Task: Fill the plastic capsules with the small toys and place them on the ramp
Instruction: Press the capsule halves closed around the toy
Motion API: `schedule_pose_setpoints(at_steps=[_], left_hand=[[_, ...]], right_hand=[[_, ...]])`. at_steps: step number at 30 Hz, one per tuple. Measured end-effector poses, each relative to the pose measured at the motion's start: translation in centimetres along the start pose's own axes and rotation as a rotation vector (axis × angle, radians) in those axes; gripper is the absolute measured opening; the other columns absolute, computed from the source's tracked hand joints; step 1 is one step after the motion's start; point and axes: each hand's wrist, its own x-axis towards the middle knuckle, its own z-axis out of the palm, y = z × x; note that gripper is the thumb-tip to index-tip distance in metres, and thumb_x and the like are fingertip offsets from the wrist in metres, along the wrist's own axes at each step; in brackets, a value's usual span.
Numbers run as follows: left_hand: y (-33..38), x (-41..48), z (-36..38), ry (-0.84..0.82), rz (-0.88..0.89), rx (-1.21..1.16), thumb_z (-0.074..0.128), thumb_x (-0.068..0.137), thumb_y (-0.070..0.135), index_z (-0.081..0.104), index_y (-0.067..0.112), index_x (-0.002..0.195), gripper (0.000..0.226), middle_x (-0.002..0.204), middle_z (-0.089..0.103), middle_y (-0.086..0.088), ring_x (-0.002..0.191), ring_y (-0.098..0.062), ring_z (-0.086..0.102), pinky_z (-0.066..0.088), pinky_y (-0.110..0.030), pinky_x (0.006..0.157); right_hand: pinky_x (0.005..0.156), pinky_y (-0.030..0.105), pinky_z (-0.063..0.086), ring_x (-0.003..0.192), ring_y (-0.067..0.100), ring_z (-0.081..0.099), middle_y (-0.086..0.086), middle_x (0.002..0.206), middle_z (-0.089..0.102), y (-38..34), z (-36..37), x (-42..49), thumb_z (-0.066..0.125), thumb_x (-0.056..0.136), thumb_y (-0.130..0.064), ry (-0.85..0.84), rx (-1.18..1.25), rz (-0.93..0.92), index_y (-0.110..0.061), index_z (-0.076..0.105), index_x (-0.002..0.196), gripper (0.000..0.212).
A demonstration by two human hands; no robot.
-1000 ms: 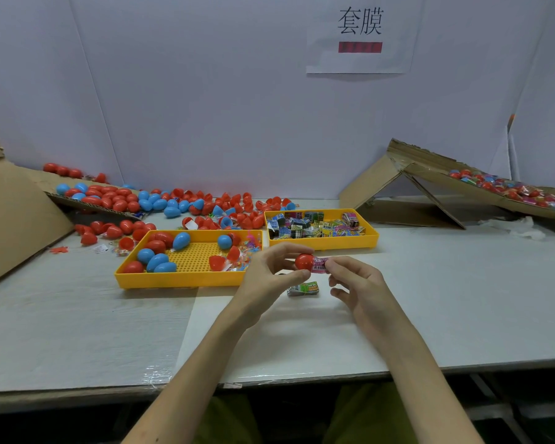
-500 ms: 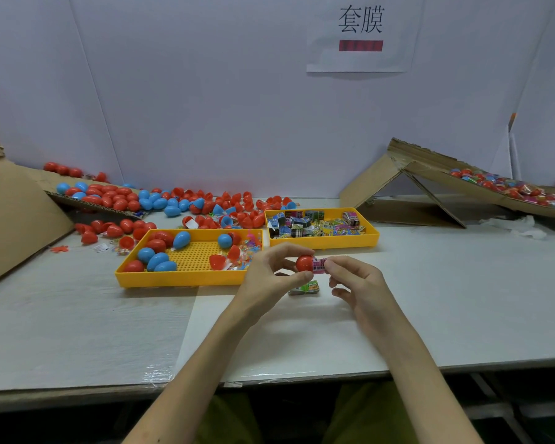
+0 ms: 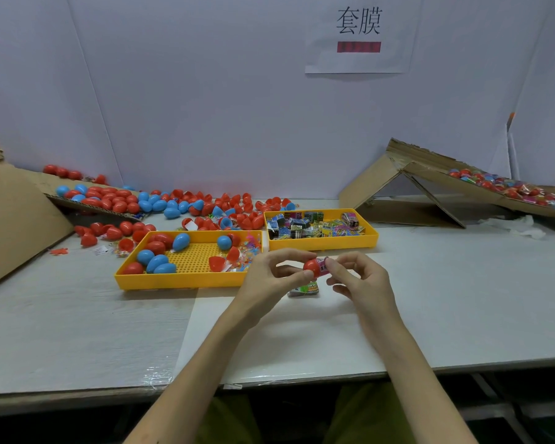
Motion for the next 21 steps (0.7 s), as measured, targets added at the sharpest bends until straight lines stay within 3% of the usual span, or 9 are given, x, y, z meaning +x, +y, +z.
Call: schedule_pose_setpoints(at_steps=[4,7,9,14,21], left_hand=[[-0.1,0.2,-0.1,0.036,-0.006,-0.021,0.080,0.083,0.011,0.075,0.027,0.097,0.022,0.101,0.075,0.001,0.087,-0.017,0.075,0.058,-0.022,0.074],[-0.1,0.3,-0.2,0.075,-0.010,-0.063,0.081,0.081,0.011,0.076,0.025,0.094,0.020,0.098,0.076,0.002,0.087,-0.019,0.075,0.059,-0.025,0.074],[-0.2,0.4,-0.2,0.106,-0.016,-0.061,0.083,0.079,0.013,0.076,0.025,0.089,0.017,0.098,0.076,0.002,0.087,-0.019,0.074,0.060,-0.026,0.073],[-0.8,0.5,-0.3,0.121,-0.025,-0.035,0.084,0.078,0.015,0.075,0.019,0.086,0.013,0.089,0.077,0.003,0.084,-0.013,0.074,0.056,-0.019,0.070],[-1.0,0.5,-0.5,0.085,-0.070,-0.092,0.085,0.075,0.018,0.076,0.017,0.084,0.012,0.088,0.077,-0.004,0.085,-0.016,0.073,0.056,-0.020,0.071]], right_hand=[[0.066,0.026,0.058,0.071,0.019,0.074,0.002,0.075,0.073,-0.1,0.3,-0.1,0.073,0.084,-0.032,-0.017,0.005,-0.016,-0.007,0.069,0.085,0.025],[0.066,0.023,0.057,0.075,0.017,0.074,-0.001,0.083,0.075,-0.1,0.4,-0.3,0.077,0.085,-0.018,-0.083,-0.075,-0.135,-0.013,0.071,0.090,0.009],[0.065,0.020,0.057,0.075,0.012,0.074,-0.006,0.089,0.074,-0.1,0.7,-0.6,0.081,0.080,-0.015,-0.087,-0.156,-0.216,-0.018,0.069,0.092,0.017],[0.066,0.014,0.056,0.078,0.002,0.071,-0.013,0.092,0.071,0.1,1.5,-1.3,0.083,0.076,-0.034,0.002,-0.333,-0.423,-0.026,0.068,0.097,0.027],[0.071,0.009,0.051,0.083,0.001,0.064,-0.005,0.097,0.072,0.6,1.4,-1.2,0.085,0.076,-0.014,0.084,-0.515,-0.619,-0.014,0.076,0.104,0.029]])
